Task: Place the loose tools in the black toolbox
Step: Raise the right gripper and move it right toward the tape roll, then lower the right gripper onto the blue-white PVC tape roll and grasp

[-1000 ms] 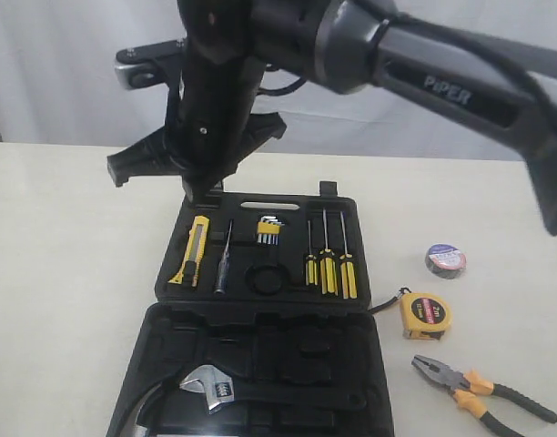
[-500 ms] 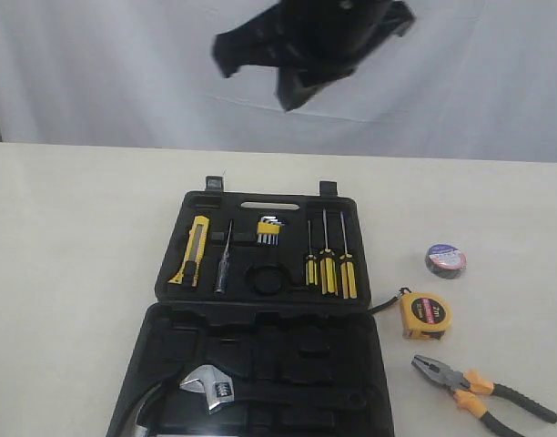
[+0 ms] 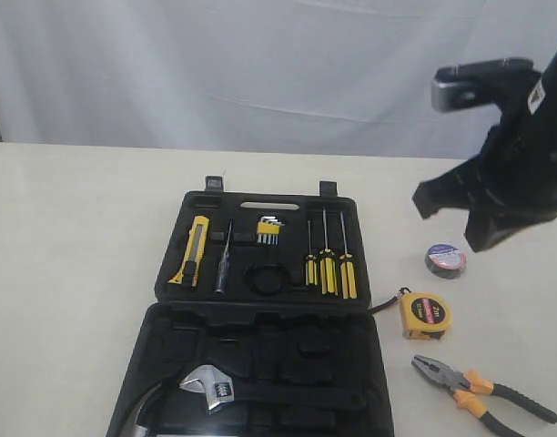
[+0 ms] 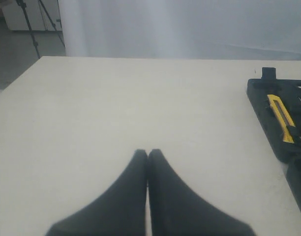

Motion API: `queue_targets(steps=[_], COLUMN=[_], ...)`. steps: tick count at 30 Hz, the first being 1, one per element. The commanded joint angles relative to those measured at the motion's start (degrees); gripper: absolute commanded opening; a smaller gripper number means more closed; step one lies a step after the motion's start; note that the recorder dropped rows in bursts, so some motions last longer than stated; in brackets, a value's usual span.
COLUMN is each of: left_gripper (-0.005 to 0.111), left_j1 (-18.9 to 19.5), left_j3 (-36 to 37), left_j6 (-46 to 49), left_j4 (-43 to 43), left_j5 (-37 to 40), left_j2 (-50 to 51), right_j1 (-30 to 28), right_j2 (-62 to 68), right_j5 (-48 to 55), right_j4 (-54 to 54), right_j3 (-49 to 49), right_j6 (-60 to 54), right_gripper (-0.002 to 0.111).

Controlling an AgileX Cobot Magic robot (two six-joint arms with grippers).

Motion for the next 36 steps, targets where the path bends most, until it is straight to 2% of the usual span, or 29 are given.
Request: queue_targets(steps=[1,5,8,16,21,28,31,36], left_gripper=[0.000,0.000,0.000,0.000,0.000,0.000,0.000,0.000], left_j1=[-0.27,-0.27,-0.27,-0.27,-0.27,-0.27,-0.27,-0.27], left_j3=[0.15,0.15,0.15,0.15,0.15,0.15,0.15,0.15], left_j6=[-0.33,-0.33,-0.33,-0.33,-0.33,-0.33,-0.33,-0.33], left_j4=[0.00,0.00,0.00,0.00,0.00,0.00,0.00,0.00], left_j5=[-0.31,-0.31,-0.31,-0.31,-0.31,-0.31,-0.31,-0.31], left_j2=[-0.07,-0.07,-0.07,-0.07,-0.07,-0.07,-0.07,-0.07], right_j1=[-0.41,-0.41,-0.41,-0.84,-5.80,-14.76,-15.45,-15.45], right_j2=[0.40,1.75,3.65,13.34,15.78,20.41,23.74,28.23], right_j5=[-6.28,-13.09,-14.44,-12.17,-12.50,-8.18,-6.30,-9.13], right_j4=[0.16,0.26,2.79,5.57,15.20,12.60,9.58,8.03], right_j3=[6.51,9.81,9.68,0.56,-3.12,-9.35,-12.32,-13.39], right_j6=[2.73,5.53,4.70,2.41,-4.58,-4.47,-4.58,-4.58], right_gripper=[-0.001,-0.001,-0.001,-0.001,-0.001,-0.001,0.000,0.000])
